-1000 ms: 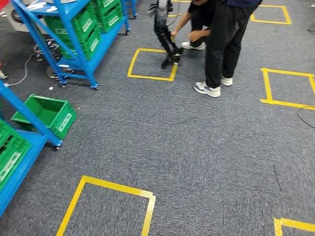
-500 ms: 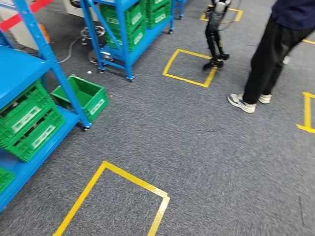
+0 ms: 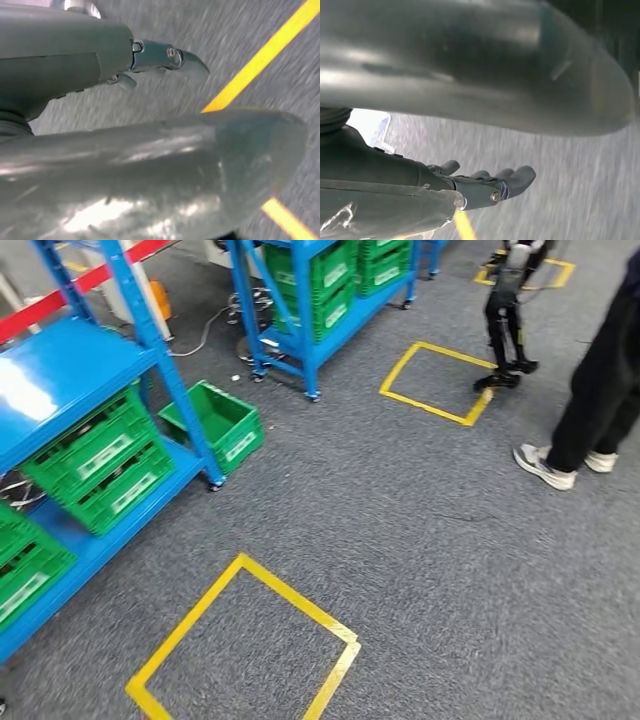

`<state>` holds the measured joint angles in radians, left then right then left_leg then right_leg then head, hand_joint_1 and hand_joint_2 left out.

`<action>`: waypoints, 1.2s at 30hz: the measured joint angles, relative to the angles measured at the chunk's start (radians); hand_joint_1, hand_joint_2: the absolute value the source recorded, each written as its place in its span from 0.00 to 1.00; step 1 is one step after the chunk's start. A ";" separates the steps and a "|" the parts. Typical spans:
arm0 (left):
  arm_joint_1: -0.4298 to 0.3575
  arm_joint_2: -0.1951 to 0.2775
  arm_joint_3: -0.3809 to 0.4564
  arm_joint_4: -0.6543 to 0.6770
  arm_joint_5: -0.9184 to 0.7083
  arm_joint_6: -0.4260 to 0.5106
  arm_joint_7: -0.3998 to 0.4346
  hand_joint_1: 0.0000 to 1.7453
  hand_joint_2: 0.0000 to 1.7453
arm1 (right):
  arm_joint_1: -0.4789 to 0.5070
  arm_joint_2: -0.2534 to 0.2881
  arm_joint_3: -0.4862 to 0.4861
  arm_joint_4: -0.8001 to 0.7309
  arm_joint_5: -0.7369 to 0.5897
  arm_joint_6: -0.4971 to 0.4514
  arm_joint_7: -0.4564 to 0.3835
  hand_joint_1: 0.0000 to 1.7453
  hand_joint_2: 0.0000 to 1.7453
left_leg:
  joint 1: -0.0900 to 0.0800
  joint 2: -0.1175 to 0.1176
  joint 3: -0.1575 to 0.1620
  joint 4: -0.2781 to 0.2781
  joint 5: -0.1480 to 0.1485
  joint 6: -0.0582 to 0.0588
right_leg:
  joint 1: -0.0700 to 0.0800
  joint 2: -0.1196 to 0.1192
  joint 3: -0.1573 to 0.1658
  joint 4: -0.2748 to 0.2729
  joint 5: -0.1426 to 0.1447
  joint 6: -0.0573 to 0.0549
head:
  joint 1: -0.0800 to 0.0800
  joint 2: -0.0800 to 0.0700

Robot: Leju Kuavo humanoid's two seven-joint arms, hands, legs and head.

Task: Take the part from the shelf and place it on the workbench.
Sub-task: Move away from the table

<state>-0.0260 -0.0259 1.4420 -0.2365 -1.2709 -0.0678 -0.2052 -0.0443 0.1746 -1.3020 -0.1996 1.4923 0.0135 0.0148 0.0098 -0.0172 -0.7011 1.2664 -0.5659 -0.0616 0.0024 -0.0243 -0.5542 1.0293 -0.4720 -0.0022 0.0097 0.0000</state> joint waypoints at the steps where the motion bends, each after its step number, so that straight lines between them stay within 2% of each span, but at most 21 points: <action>1: 0.002 -0.007 0.004 0.000 0.001 0.001 0.000 0.00 0.00 | 0.000 0.013 0.005 0.002 0.002 -0.004 0.002 0.00 0.00 | -0.001 0.002 0.003 0.003 0.009 0.003 | 0.002 -0.013 -0.001 0.000 0.000 0.000 | -0.001 0.000; 3: 0.004 -0.015 0.011 0.000 0.001 0.001 0.000 0.00 0.00 | -0.002 0.031 0.013 0.005 0.004 -0.003 0.003 0.00 0.00 | -0.008 0.022 0.067 -0.102 0.070 0.013 | 0.005 -0.037 0.002 0.000 -0.001 0.000 | -0.003 0.000; 4: 0.003 -0.016 0.012 0.000 0.001 0.001 0.000 0.00 0.00 | -0.003 0.035 0.017 0.005 0.005 -0.001 0.003 0.00 0.00 | -0.014 0.050 0.108 -0.174 0.095 0.018 | 0.007 -0.048 0.004 0.001 -0.002 0.001 | -0.004 0.000; 6: -0.002 -0.017 0.015 0.000 0.001 0.001 0.000 0.00 0.00 | -0.004 0.040 0.024 0.005 0.006 0.000 0.003 0.00 0.00 | -0.024 0.090 0.155 -0.267 0.117 0.031 | 0.013 -0.067 0.005 0.002 -0.004 0.006 | -0.005 0.000; 7: -0.003 -0.018 0.015 0.000 0.001 0.001 0.000 0.00 0.00 | -0.004 0.040 0.026 0.005 0.006 0.001 0.003 0.00 0.00 | -0.027 0.095 0.158 -0.280 0.115 0.036 | 0.015 -0.078 0.006 0.001 -0.005 0.009 | -0.004 0.000; 9: 0.000 -0.020 0.018 0.000 0.001 0.001 0.000 0.00 0.00 | -0.006 0.041 0.029 0.005 0.006 0.002 0.004 0.00 0.00 | -0.024 0.072 0.155 -0.286 0.120 0.046 | 0.016 -0.091 0.010 0.000 -0.007 0.016 | -0.003 0.000; 11: 0.002 -0.023 0.022 0.000 0.001 0.001 0.000 0.00 0.00 | -0.006 0.043 0.031 0.006 0.007 0.004 0.004 0.00 0.00 | -0.017 0.050 0.157 -0.291 0.127 0.057 | 0.013 -0.056 0.000 0.035 -0.033 0.029 | -0.001 0.000; 13: -0.001 -0.025 0.025 0.000 0.002 0.001 -0.002 0.00 0.00 | -0.004 0.044 0.033 0.007 0.009 0.005 0.004 0.00 0.00 | -0.011 0.027 0.154 -0.292 0.131 0.063 | 0.007 0.000 -0.054 0.154 -0.096 0.040 | 0.005 0.000; 15: -0.003 -0.026 0.028 0.000 0.003 0.001 -0.007 0.00 0.00 | -0.001 0.044 0.036 0.008 0.010 0.006 0.004 0.00 0.00 | -0.010 0.000 0.151 -0.292 0.133 0.065 | 0.001 0.019 -0.110 0.273 -0.142 0.046 | 0.008 0.000; 16: -0.003 -0.026 0.029 0.000 0.003 0.001 -0.009 0.00 0.00 | 0.000 0.044 0.038 0.008 0.011 0.007 0.004 0.00 0.00 | -0.009 -0.014 0.151 -0.292 0.134 0.064 | -0.001 0.020 -0.116 0.283 -0.136 0.048 | 0.009 0.000; 18: -0.002 -0.028 0.032 0.000 0.003 0.001 -0.014 0.00 0.00 | 0.000 0.044 0.040 0.008 0.011 0.007 0.004 0.00 0.00 | -0.005 -0.042 0.152 -0.290 0.135 0.057 | -0.009 0.031 -0.074 0.192 -0.074 0.053 | 0.009 0.000; 20: -0.003 -0.026 0.033 0.000 0.004 0.000 -0.019 0.00 0.00 | -0.001 0.045 0.043 0.008 0.012 0.007 0.003 0.00 0.00 | -0.003 -0.068 0.148 -0.283 0.135 0.045 | -0.023 0.086 -0.012 0.060 -0.022 0.060 | 0.013 0.000; 22: -0.003 -0.023 0.034 0.000 0.004 0.000 -0.023 0.00 0.00 | -0.001 0.047 0.048 0.009 0.014 -0.001 0.005 0.00 0.00 | -0.001 -0.090 0.136 -0.278 0.138 0.030 | -0.029 0.125 0.012 0.008 -0.014 0.056 | 0.014 0.000; 24: 0.001 -0.024 0.036 0.000 0.004 0.000 -0.025 0.00 0.00 | -0.001 0.048 0.052 0.009 0.019 -0.020 0.007 0.00 0.00 | 0.003 -0.107 0.127 -0.280 0.145 0.017 | -0.025 0.107 0.011 0.007 -0.012 0.042 | 0.012 0.000; 26: 0.004 -0.026 0.039 0.000 0.005 0.000 -0.027 0.00 0.00 | 0.000 0.048 0.054 0.009 0.021 -0.040 0.008 0.00 0.00 | 0.002 -0.074 0.111 -0.254 0.127 0.008 | -0.023 0.081 0.011 0.004 -0.008 0.028 | 0.007 0.000; 28: 0.000 -0.028 0.040 0.000 0.007 0.001 -0.029 0.00 0.00 | 0.002 0.048 0.054 0.009 0.021 -0.060 0.006 0.00 0.00 | -0.001 -0.019 0.061 -0.152 0.067 0.004 | -0.019 0.050 0.010 0.002 -0.007 0.018 | -0.002 0.000; 30: -0.003 -0.030 0.041 0.000 0.010 0.002 -0.030 0.00 0.00 | 0.006 0.047 0.054 0.008 0.021 -0.088 0.001 0.00 0.00 | -0.001 0.000 0.001 -0.023 0.013 0.001 | -0.015 0.018 0.009 0.002 -0.009 0.014 | -0.006 0.000; 31: -0.002 -0.031 0.043 0.000 0.011 0.002 -0.030 0.00 0.00 | 0.008 0.046 0.054 0.007 0.021 -0.105 -0.002 0.00 0.00 | 0.000 0.002 -0.012 0.009 0.009 0.001 | -0.013 0.003 0.009 0.002 -0.009 0.013 | -0.006 0.000; 33: 0.003 -0.034 0.047 0.000 0.015 0.002 -0.032 0.00 0.00 | 0.009 0.045 0.054 0.006 0.020 -0.135 -0.012 0.00 0.00 | -0.001 0.009 0.019 -0.042 0.053 0.005 | -0.012 -0.022 0.011 0.002 -0.011 0.013 | -0.007 0.000; 35: 0.003 -0.034 0.051 0.000 0.016 0.002 -0.035 0.00 0.00 | 0.008 0.043 0.054 0.005 0.019 -0.161 -0.023 0.00 0.00 | -0.006 0.049 0.091 -0.172 0.113 0.013 | -0.008 -0.042 0.015 0.003 -0.014 0.018 | -0.009 0.000; 36: 0.000 -0.035 0.053 0.000 0.018 0.002 -0.037 0.00 0.00 | 0.008 0.041 0.054 0.004 0.018 -0.172 -0.028 0.00 0.00 | -0.009 0.069 0.117 -0.223 0.126 0.019 | -0.005 -0.051 0.015 0.004 -0.016 0.022 | -0.011 0.000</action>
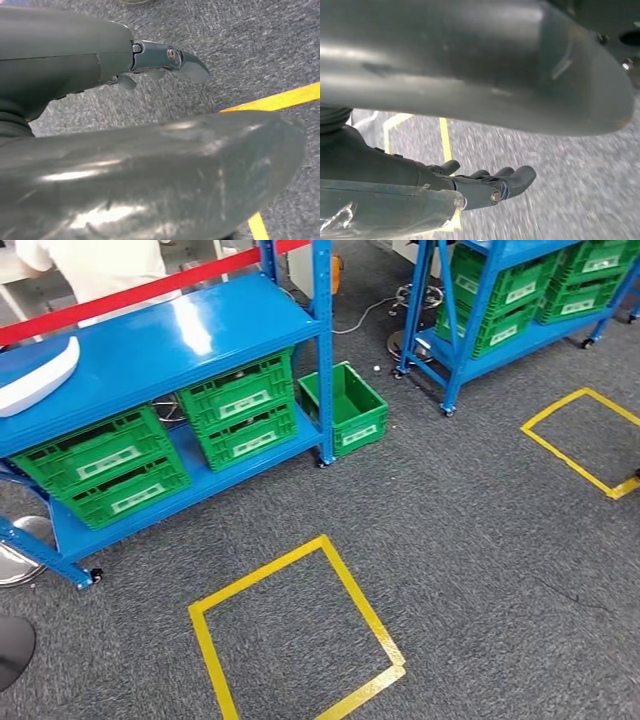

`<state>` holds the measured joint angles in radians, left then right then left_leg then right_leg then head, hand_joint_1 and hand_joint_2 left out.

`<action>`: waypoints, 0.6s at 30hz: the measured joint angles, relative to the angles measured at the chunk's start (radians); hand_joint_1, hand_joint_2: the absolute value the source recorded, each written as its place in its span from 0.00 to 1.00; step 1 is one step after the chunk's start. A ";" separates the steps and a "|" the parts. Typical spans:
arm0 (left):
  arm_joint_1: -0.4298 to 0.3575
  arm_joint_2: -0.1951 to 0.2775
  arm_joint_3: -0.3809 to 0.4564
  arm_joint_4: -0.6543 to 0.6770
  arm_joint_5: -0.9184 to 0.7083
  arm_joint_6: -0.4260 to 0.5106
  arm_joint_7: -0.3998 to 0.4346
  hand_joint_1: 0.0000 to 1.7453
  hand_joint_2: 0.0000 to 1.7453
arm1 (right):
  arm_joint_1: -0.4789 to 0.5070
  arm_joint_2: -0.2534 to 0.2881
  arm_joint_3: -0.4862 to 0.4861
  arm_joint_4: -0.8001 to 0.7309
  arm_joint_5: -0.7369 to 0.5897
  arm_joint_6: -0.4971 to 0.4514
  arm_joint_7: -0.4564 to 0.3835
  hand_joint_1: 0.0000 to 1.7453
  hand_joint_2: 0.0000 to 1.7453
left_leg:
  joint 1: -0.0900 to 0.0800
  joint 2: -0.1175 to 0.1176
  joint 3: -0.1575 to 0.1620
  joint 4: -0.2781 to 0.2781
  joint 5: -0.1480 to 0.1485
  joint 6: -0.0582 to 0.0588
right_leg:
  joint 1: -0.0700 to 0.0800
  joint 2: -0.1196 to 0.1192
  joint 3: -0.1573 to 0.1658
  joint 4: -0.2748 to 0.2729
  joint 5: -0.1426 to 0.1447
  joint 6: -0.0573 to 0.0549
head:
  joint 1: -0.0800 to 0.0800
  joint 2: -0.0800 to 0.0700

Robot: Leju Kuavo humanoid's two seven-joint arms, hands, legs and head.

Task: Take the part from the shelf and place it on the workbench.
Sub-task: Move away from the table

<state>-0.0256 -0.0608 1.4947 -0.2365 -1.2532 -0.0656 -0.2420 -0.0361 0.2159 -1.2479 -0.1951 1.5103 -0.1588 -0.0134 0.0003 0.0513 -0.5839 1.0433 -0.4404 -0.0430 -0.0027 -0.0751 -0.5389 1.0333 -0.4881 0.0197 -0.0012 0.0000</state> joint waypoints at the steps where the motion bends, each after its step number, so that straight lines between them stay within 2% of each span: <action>1: -0.003 -0.001 0.002 0.000 0.001 0.000 -0.002 0.00 0.00 | 0.000 -0.002 0.000 0.000 -0.001 -0.010 -0.005 0.00 0.00 | -0.003 0.014 0.014 -0.030 0.003 0.006 | 0.003 -0.009 0.001 0.000 -0.001 0.005 | -0.001 0.000; 2: -0.005 -0.002 0.003 0.000 0.003 0.000 -0.004 0.00 0.00 | 0.001 -0.003 0.000 0.000 -0.003 -0.017 -0.008 0.00 0.00 | -0.006 0.014 0.016 -0.042 0.000 0.012 | 0.006 -0.020 0.002 -0.001 -0.002 0.010 | -0.002 0.000; 3: -0.004 -0.004 0.005 0.000 0.004 0.000 -0.006 0.00 0.00 | 0.000 -0.004 0.000 -0.001 -0.004 -0.023 -0.012 0.00 0.00 | -0.006 0.004 0.015 -0.046 0.000 0.019 | 0.006 -0.030 0.004 -0.004 -0.002 0.015 | -0.002 0.000; 4: -0.002 -0.006 0.006 0.000 0.004 0.000 -0.007 0.00 0.00 | 0.000 -0.005 0.000 -0.001 -0.004 -0.028 -0.015 0.00 0.00 | -0.005 -0.006 0.014 -0.048 0.003 0.024 | 0.005 -0.028 0.005 -0.002 -0.005 0.021 | -0.001 0.000; 5: 0.001 -0.009 0.008 0.000 0.004 0.000 -0.008 0.00 0.00 | -0.001 -0.006 0.000 -0.001 -0.005 -0.032 -0.019 0.00 0.00 | -0.002 -0.016 0.014 -0.050 0.005 0.029 | 0.004 -0.013 0.000 0.013 -0.017 0.026 | 0.000 0.000; 6: 0.002 -0.011 0.009 0.000 0.005 0.000 -0.010 0.00 0.00 | -0.001 -0.007 0.000 -0.001 -0.005 -0.035 -0.021 0.00 0.00 | 0.001 -0.025 0.015 -0.053 0.007 0.035 | 0.002 0.010 -0.015 0.047 -0.039 0.031 | 0.002 0.000; 8: -0.001 -0.014 0.011 0.000 0.005 0.000 -0.012 0.00 0.00 | 0.002 -0.008 0.000 -0.001 -0.006 -0.038 -0.024 0.00 0.00 | 0.003 -0.046 0.014 -0.053 0.008 0.043 | 0.000 0.056 -0.074 0.170 -0.100 0.037 | 0.005 0.000; 9: -0.002 -0.015 0.011 0.000 0.005 0.000 -0.012 0.00 0.00 | 0.004 -0.008 0.000 -0.001 -0.006 -0.038 -0.024 0.00 0.00 | 0.003 -0.058 0.014 -0.053 0.008 0.045 | 0.000 0.064 -0.106 0.233 -0.124 0.039 | 0.007 0.000; 10: -0.002 -0.016 0.012 0.000 0.005 0.000 -0.012 0.00 0.00 | 0.005 -0.008 0.000 -0.001 -0.006 -0.038 -0.024 0.00 0.00 | 0.003 -0.071 0.014 -0.053 0.009 0.046 | 0.000 0.069 -0.126 0.271 -0.130 0.039 | 0.007 0.000; 11: -0.002 -0.018 0.012 0.000 0.005 0.000 -0.012 0.00 0.00 | 0.006 -0.009 0.000 -0.001 -0.006 -0.038 -0.024 0.00 0.00 | 0.004 -0.085 0.015 -0.053 0.009 0.045 | -0.001 0.071 -0.130 0.270 -0.116 0.039 | 0.008 0.000; 12: -0.001 -0.019 0.012 0.000 0.005 0.000 -0.012 0.00 0.00 | 0.006 -0.009 0.000 -0.001 -0.006 -0.039 -0.024 0.00 0.00 | 0.004 -0.099 0.016 -0.052 0.010 0.044 | -0.002 0.075 -0.113 0.230 -0.084 0.038 | 0.008 0.000; 13: 0.000 -0.021 0.012 0.000 0.005 0.000 -0.012 0.00 0.00 | 0.006 -0.009 0.000 -0.001 -0.006 -0.039 -0.024 0.00 0.00 | 0.006 -0.113 0.017 -0.052 0.010 0.041 | -0.004 0.087 -0.083 0.162 -0.044 0.038 | 0.008 0.000; 15: -0.001 -0.022 0.012 0.000 0.006 0.000 -0.012 0.00 0.00 | 0.005 -0.010 0.000 -0.001 -0.006 -0.039 -0.024 0.00 0.00 | 0.005 -0.137 0.015 -0.048 0.011 0.031 | -0.011 0.129 -0.025 0.038 0.002 0.035 | 0.009 0.000; 16: -0.001 -0.022 0.012 0.000 0.006 0.000 -0.013 0.00 0.00 | 0.004 -0.010 0.000 -0.001 -0.006 -0.040 -0.024 0.00 0.00 | 0.005 -0.147 0.013 -0.048 0.012 0.025 | -0.013 0.143 -0.011 0.009 0.008 0.032 | 0.009 0.000; 17: 0.000 -0.022 0.012 0.000 0.006 0.000 -0.013 0.00 0.00 | 0.003 -0.010 0.000 -0.001 -0.006 -0.040 -0.024 0.00 0.00 | 0.005 -0.155 0.010 -0.049 0.014 0.018 | -0.012 0.147 -0.007 0.000 0.006 0.027 | 0.009 0.000; 18: 0.001 -0.022 0.013 0.000 0.006 0.000 -0.014 0.00 0.00 | 0.003 -0.010 0.000 -0.001 -0.007 -0.040 -0.024 0.00 0.00 | 0.007 -0.164 0.008 -0.051 0.017 0.012 | -0.011 0.138 -0.006 -0.001 0.008 0.020 | 0.009 0.000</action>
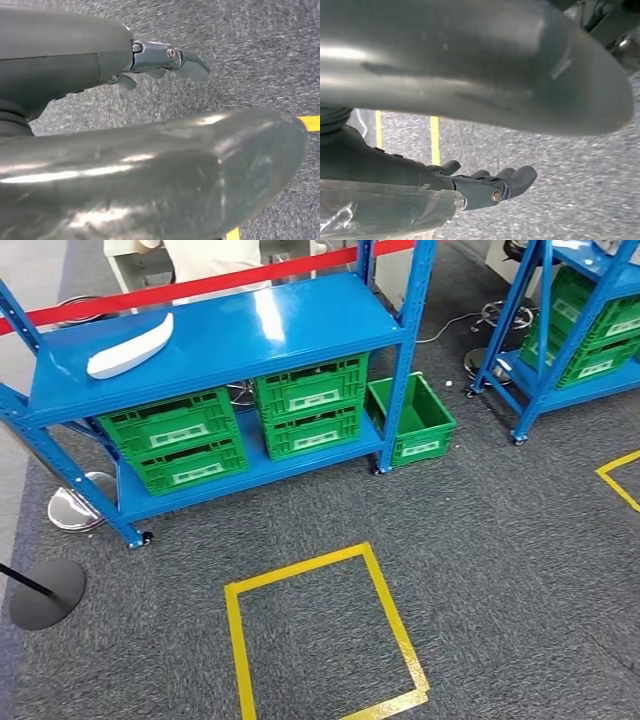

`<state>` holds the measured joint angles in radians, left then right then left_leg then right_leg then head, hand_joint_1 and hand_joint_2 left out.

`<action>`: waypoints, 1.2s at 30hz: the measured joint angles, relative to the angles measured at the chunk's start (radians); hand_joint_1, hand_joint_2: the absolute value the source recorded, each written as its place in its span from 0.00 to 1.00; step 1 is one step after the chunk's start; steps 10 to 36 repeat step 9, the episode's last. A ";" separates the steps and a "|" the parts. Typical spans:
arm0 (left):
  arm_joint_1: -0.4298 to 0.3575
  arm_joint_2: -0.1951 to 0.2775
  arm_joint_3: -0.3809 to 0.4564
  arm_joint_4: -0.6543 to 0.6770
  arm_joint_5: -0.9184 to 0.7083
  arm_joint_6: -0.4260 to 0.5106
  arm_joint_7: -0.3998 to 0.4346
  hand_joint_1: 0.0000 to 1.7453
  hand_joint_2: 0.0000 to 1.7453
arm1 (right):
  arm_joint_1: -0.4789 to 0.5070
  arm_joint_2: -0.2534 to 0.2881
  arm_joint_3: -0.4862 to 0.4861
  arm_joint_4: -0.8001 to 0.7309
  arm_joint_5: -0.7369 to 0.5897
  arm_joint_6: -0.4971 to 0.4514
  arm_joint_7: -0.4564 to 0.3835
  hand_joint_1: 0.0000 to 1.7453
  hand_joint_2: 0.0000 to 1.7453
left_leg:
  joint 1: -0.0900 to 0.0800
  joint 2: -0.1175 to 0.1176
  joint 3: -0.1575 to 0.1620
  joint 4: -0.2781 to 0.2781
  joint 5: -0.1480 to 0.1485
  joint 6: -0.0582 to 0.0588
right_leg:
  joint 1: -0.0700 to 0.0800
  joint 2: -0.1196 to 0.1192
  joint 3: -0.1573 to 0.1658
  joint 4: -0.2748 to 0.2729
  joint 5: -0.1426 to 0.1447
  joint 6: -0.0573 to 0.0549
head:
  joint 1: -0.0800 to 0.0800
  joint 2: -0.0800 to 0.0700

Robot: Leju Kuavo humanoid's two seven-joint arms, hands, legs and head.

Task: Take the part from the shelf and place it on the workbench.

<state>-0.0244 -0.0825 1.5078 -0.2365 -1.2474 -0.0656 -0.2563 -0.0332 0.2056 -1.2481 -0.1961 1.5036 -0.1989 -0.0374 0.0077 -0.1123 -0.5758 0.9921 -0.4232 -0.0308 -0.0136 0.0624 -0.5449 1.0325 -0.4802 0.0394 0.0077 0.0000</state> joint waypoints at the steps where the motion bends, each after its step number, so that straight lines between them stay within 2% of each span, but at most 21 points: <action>1: 0.002 0.000 0.001 0.000 0.000 0.000 -0.001 0.00 0.00 | -0.001 0.000 0.000 0.000 0.000 0.000 0.000 0.00 0.00 | 0.001 0.001 -0.002 0.000 0.001 -0.005 | 0.000 -0.010 0.001 -0.001 0.002 -0.007 | 0.000 0.000; 3: 0.004 -0.003 0.004 0.000 -0.001 -0.001 -0.005 0.00 0.00 | -0.001 -0.001 0.000 0.000 -0.004 0.002 -0.004 0.00 0.00 | 0.000 0.037 -0.020 0.036 -0.026 -0.015 | 0.000 -0.031 0.002 -0.005 0.007 -0.020 | -0.007 0.000; 5: 0.000 -0.006 0.006 0.000 -0.004 -0.004 -0.011 0.00 0.00 | 0.000 -0.007 -0.001 0.000 -0.016 0.016 -0.012 0.00 0.00 | -0.001 0.083 -0.074 0.150 -0.092 -0.021 | 0.001 -0.056 0.000 -0.006 0.007 -0.027 | -0.017 0.000; 6: -0.003 -0.006 0.006 0.000 -0.007 -0.006 -0.013 0.00 0.00 | 0.001 -0.014 -0.001 0.000 -0.023 0.027 -0.016 0.00 0.00 | 0.000 0.092 -0.107 0.218 -0.122 -0.023 | 0.003 -0.070 -0.001 -0.006 0.006 -0.029 | -0.020 0.000; 7: -0.005 -0.005 0.006 0.000 -0.009 -0.008 -0.015 0.00 0.00 | 0.001 -0.023 -0.002 0.000 -0.028 0.039 -0.018 0.00 0.00 | 0.000 0.096 -0.130 0.268 -0.136 -0.024 | 0.004 -0.084 -0.001 -0.006 0.006 -0.030 | -0.020 0.000; 8: -0.005 -0.005 0.006 0.000 -0.012 -0.010 -0.016 0.00 0.00 | 0.000 -0.032 -0.002 0.000 -0.033 0.049 -0.020 0.00 0.00 | 0.000 0.098 -0.138 0.287 -0.134 -0.023 | 0.005 -0.097 -0.001 -0.006 0.005 -0.030 | -0.020 0.000; 9: -0.005 -0.004 0.006 0.000 -0.012 -0.012 -0.016 0.00 0.00 | 0.000 -0.037 -0.003 0.000 -0.036 0.054 -0.021 0.00 0.00 | 0.000 0.098 -0.140 0.293 -0.130 -0.023 | 0.005 -0.103 -0.001 -0.006 0.004 -0.030 | -0.021 0.000; 36: -0.005 -0.004 0.006 0.000 -0.012 -0.012 -0.016 0.00 0.00 | 0.000 -0.037 -0.003 0.000 -0.036 0.054 -0.021 0.00 0.00 | 0.000 0.098 -0.140 0.293 -0.130 -0.023 | 0.005 -0.103 -0.001 -0.006 0.004 -0.030 | -0.021 0.000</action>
